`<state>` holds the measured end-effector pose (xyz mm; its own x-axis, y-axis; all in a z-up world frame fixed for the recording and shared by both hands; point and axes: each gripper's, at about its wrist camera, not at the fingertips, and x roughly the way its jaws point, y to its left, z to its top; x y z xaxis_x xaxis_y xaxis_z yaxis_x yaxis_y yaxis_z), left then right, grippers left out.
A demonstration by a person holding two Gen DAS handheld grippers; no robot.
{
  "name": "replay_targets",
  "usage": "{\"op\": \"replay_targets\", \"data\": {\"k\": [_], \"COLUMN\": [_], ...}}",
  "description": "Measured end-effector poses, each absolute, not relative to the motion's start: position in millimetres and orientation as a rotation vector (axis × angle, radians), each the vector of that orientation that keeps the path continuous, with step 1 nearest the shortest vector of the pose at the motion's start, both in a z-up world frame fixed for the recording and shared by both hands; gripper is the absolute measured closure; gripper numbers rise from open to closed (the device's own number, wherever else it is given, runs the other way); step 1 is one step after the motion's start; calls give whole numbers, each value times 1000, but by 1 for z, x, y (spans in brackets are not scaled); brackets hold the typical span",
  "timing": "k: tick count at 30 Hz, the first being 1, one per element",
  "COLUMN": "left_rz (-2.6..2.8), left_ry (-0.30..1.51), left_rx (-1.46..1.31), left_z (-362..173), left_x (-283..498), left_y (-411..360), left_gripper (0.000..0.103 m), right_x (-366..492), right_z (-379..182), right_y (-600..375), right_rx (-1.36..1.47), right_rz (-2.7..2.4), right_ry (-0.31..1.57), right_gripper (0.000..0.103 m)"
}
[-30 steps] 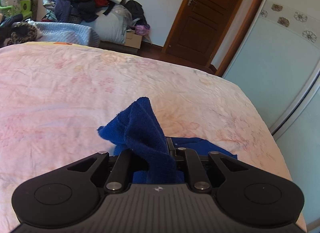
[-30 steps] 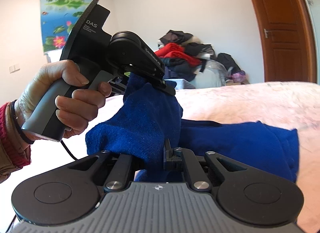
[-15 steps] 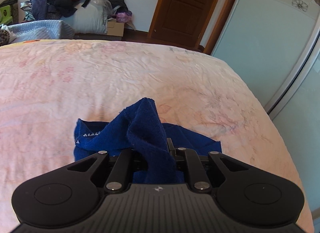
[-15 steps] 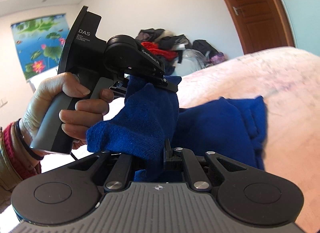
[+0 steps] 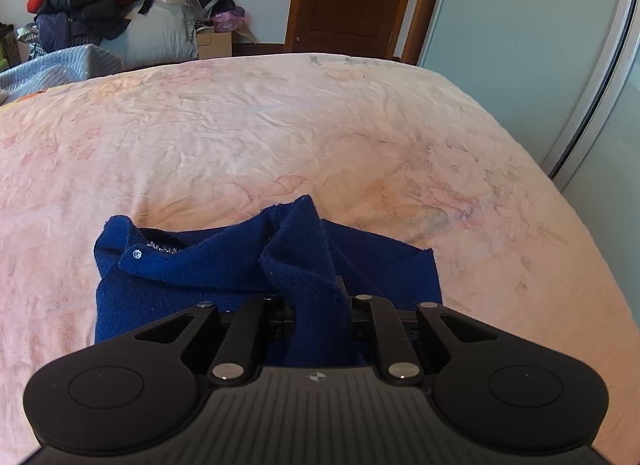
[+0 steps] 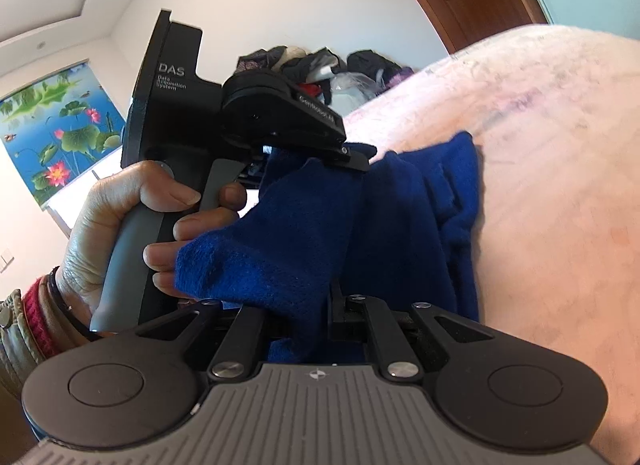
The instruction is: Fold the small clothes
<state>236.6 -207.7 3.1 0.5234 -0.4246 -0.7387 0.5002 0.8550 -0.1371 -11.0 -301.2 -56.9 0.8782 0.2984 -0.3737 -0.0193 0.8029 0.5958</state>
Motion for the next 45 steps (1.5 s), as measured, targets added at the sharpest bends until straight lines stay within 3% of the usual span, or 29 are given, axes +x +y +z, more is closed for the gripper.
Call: {"op": "replay_targets", "data": {"k": [7, 11, 14, 16, 17, 25, 32, 36, 38, 43, 45], "left_rz": [-554, -579, -614, -627, -620, -530, -480, -482, -492, -486, -484], "left_ry": [884, 869, 860, 835, 811, 652, 649, 676, 692, 684, 669], "left_rx": [41, 24, -21, -60, -68, 50, 171, 158, 159, 164, 178], "left_z": [2, 4, 6, 10, 13, 36, 14, 3, 0, -3, -4], "left_x": [246, 246, 245, 244, 243, 219, 177, 160, 157, 147, 142], "left_y": [-210, -212, -211, -211, -209, -178, -128, -112, -110, -106, -106], "left_gripper": [85, 82, 65, 32, 27, 25, 25, 25, 25, 25, 25], "right_x": [-11, -10, -12, -12, -13, -23, -25, 24, 62, 149, 173], "right_z": [-71, -74, -77, -79, -81, -81, -59, -35, -28, -17, -18], "right_y": [-316, -317, -317, -319, -321, -337, -364, -375, -376, -373, -366], "right_rx": [719, 722, 727, 735, 743, 757, 714, 632, 545, 415, 364], "right_rz": [147, 143, 138, 128, 123, 89, 20, 64, 72, 121, 176], "right_ry": [515, 520, 527, 527, 529, 526, 464, 433, 464, 574, 625], "right_gripper": [76, 74, 70, 68, 68, 68, 62, 58, 48, 48, 42]}}
